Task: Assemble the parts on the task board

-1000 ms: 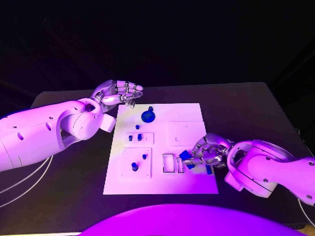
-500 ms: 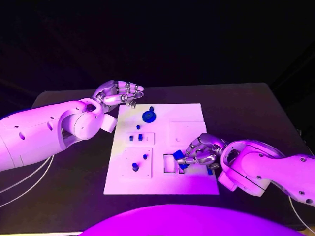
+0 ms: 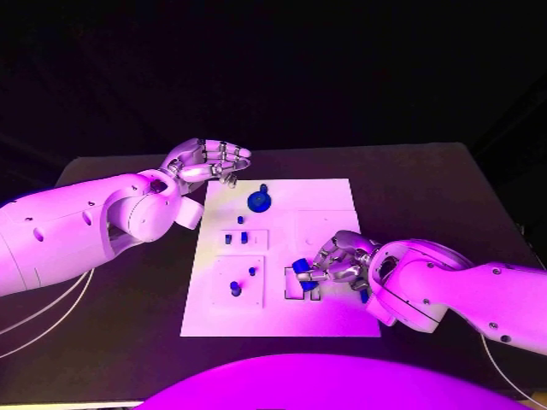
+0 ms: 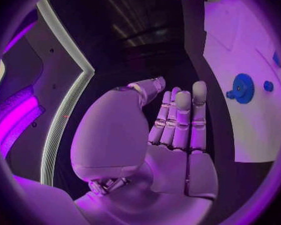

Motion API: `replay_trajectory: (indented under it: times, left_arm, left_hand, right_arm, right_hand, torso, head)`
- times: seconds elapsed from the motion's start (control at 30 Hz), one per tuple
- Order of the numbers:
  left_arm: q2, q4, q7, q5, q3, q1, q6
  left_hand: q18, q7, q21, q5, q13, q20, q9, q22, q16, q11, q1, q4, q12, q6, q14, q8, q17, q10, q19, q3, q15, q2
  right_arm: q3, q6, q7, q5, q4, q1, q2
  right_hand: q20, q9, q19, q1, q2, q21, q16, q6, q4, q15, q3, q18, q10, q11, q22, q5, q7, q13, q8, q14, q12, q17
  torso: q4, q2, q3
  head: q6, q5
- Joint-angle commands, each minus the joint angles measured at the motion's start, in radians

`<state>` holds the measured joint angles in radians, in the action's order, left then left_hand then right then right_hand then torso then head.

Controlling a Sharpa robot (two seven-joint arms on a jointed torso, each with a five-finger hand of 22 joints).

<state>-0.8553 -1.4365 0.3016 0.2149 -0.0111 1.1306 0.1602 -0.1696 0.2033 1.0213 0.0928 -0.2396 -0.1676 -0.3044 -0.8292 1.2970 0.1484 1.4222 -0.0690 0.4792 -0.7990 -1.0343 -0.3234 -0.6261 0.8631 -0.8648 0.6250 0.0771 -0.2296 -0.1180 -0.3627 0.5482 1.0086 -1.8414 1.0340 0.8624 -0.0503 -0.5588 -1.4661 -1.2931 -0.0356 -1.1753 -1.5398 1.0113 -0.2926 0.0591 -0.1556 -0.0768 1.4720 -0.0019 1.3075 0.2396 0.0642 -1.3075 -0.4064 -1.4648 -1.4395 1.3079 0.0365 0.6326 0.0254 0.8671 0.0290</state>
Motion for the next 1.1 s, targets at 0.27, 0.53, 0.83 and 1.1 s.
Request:
replay_trajectory:
  times: [0.27,0.53,0.83,1.1]
  left_arm:
    - [0.000,-0.004,0.002,0.002,0.001,0.001,-0.021]
    - [-0.001,-0.004,0.009,0.003,0.001,0.001,-0.014]
    - [-0.002,-0.005,0.009,0.003,0.001,0.001,-0.013]
    - [-0.002,-0.005,0.009,0.003,0.001,0.001,-0.013]
  left_hand:
    - [-0.015,0.006,-0.006,-0.003,0.001,-0.007,0.000,0.002,0.004,0.000,-0.003,-0.001,0.003,0.008,0.006,-0.007,0.002,-0.010,0.002,-0.003,0.001,-0.001]
    - [-0.015,0.007,-0.007,-0.003,0.000,-0.007,-0.001,0.002,0.005,0.001,0.000,0.001,0.007,0.009,0.008,-0.010,0.003,-0.012,0.002,-0.003,0.001,-0.001]
    - [-0.015,0.007,-0.007,-0.003,0.000,-0.007,-0.001,0.002,0.005,0.001,0.000,0.001,0.007,0.009,0.008,-0.010,0.003,-0.012,0.002,-0.003,0.001,-0.001]
    - [-0.015,0.007,-0.007,-0.002,0.000,-0.007,-0.001,0.002,0.005,0.001,0.001,0.001,0.009,0.009,0.008,-0.011,0.003,-0.013,0.002,-0.002,0.001,0.000]
  right_arm:
    - [-0.002,0.060,0.012,0.043,0.003,-0.006,-0.012]
    - [-0.002,0.056,0.010,0.045,-0.012,-0.009,-0.007]
    - [-0.002,0.051,0.010,0.049,-0.021,-0.010,-0.003]
    - [-0.002,0.032,0.010,0.057,-0.010,-0.010,-0.008]
  right_hand:
    - [0.010,0.002,-0.020,0.012,-0.001,-0.006,-0.005,0.006,0.000,0.009,-0.011,0.013,-0.002,-0.004,0.179,0.000,0.003,-0.086,-0.007,-0.090,0.006,0.184]
    - [0.010,0.002,-0.020,0.014,0.001,-0.005,-0.004,0.007,0.000,0.009,-0.013,0.013,-0.003,-0.005,0.179,0.001,0.002,-0.083,-0.008,-0.089,0.009,0.183]
    - [0.010,0.001,-0.020,0.014,0.003,-0.006,-0.004,0.008,0.001,0.009,-0.013,0.013,-0.004,-0.005,0.179,0.001,0.002,-0.081,-0.008,-0.089,0.011,0.183]
    - [0.011,-0.001,-0.020,0.031,0.014,-0.006,-0.004,0.009,-0.001,0.011,-0.022,0.013,-0.003,-0.007,0.179,0.001,0.000,-0.080,-0.011,-0.090,0.013,0.184]
  torso:
    - [0.0006,0.000,0.0006]
    - [0.0014,-0.001,0.0012]
    - [0.0015,-0.001,0.0012]
    - [0.0009,0.000,0.0003]
  head:
    - [0.004,0.007]
    - [0.005,0.011]
    - [0.003,0.013]
    - [0.000,0.011]
